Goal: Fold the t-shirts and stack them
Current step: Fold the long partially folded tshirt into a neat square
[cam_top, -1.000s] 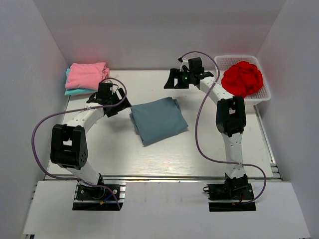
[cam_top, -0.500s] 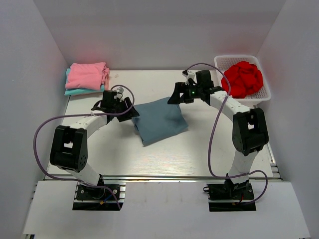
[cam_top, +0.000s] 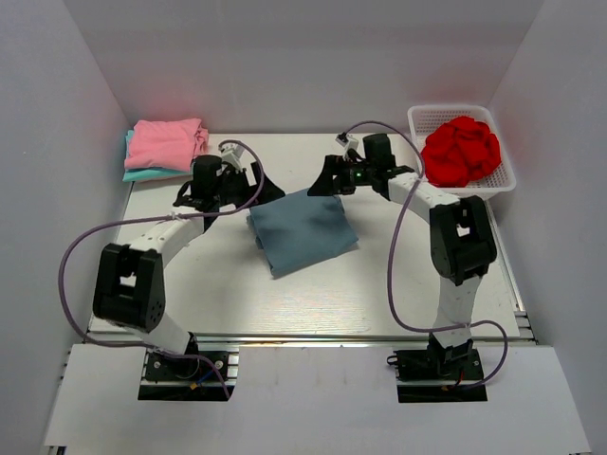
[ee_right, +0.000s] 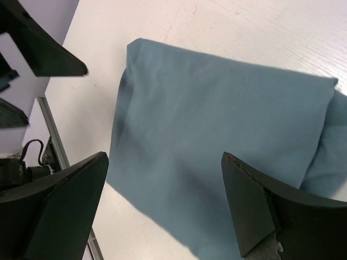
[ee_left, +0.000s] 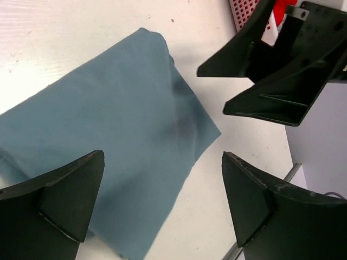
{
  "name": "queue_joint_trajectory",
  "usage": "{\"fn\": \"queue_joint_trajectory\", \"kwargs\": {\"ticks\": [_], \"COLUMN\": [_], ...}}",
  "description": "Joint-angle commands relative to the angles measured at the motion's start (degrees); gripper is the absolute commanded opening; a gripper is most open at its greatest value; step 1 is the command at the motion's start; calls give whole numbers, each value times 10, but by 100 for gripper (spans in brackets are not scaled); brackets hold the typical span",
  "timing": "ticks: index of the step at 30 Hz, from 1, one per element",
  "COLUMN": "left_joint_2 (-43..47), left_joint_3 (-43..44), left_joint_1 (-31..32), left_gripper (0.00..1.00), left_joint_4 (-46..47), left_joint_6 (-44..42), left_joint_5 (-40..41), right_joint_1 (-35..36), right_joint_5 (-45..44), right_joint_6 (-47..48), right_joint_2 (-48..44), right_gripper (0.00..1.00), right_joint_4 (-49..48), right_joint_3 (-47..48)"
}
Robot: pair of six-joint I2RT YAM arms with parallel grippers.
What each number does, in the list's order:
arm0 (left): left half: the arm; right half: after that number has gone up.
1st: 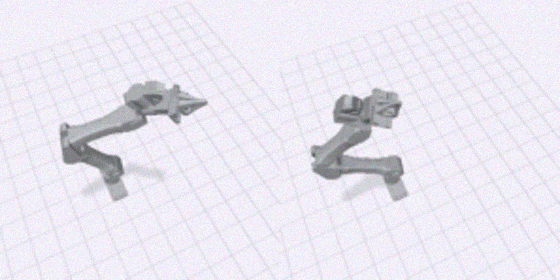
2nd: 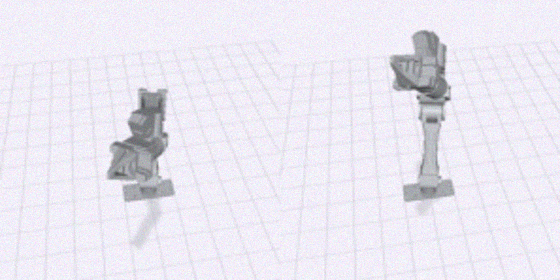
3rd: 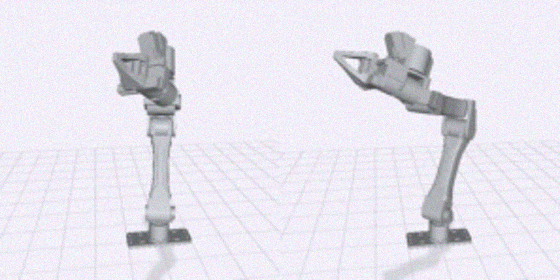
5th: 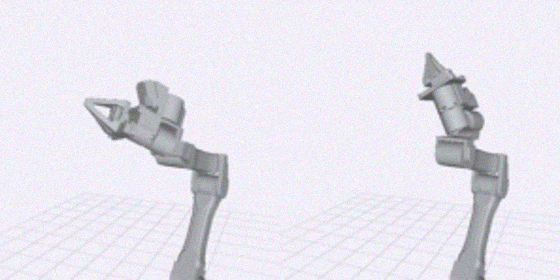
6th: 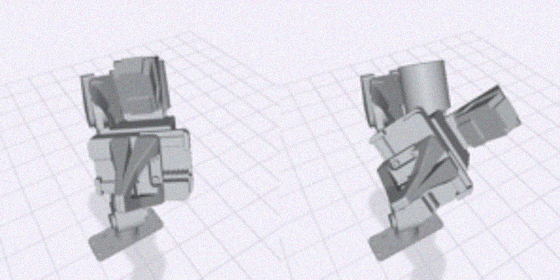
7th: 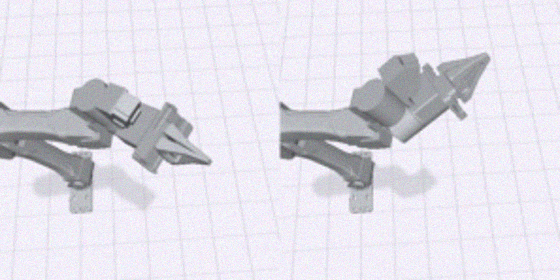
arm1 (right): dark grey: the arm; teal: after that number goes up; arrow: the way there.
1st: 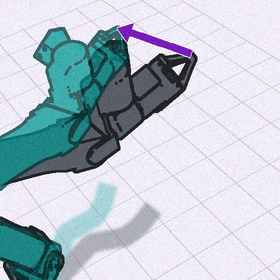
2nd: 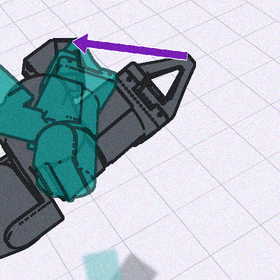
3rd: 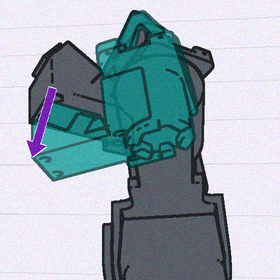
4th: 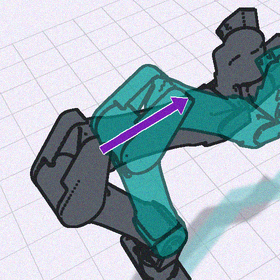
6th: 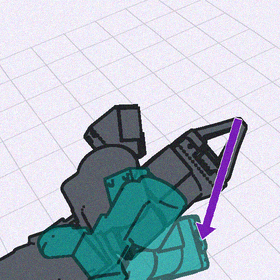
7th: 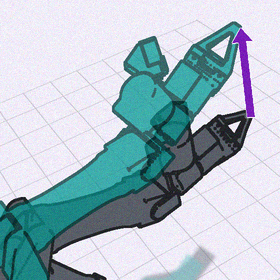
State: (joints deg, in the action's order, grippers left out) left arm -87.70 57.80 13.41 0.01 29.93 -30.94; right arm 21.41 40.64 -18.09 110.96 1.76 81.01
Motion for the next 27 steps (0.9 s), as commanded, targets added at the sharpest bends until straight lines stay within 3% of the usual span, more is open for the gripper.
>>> {"fn": "queue_joint_trajectory", "kwargs": {"ticks": [1, 6, 12, 16, 21, 27], "left_joint_2": [-60, -167, -209, -227, -232, -188], "left_joint_3": [10, 36, 21, 27, 96, 169], "left_joint_1": [3, -10, -22, -27, -13, -13], "left_gripper": [100, 100, 100, 100, 100, 100], "left_joint_4": [39, 39, 26, -3, -45, -99], "left_joint_6": [-18, -36, -54, -86, -153, -180], "left_joint_5": [-51, -57, -8, 25, 60, 61], "right_joint_1": [6, 5, 1, 1, 5, 12], "right_joint_5": [24, -9, -141, -149, -153, -155], "right_joint_6": [-29, -68, -80, -107, -95, -59], "right_joint_2": [55, 102, 173, 175, 125, -31], "right_gripper": [90, 90, 90, 90, 90, 90], "right_joint_4": [-53, -108, -119, -155, -169, -163], "right_joint_3": [42, 57, 23, -41, -110, -186]}}
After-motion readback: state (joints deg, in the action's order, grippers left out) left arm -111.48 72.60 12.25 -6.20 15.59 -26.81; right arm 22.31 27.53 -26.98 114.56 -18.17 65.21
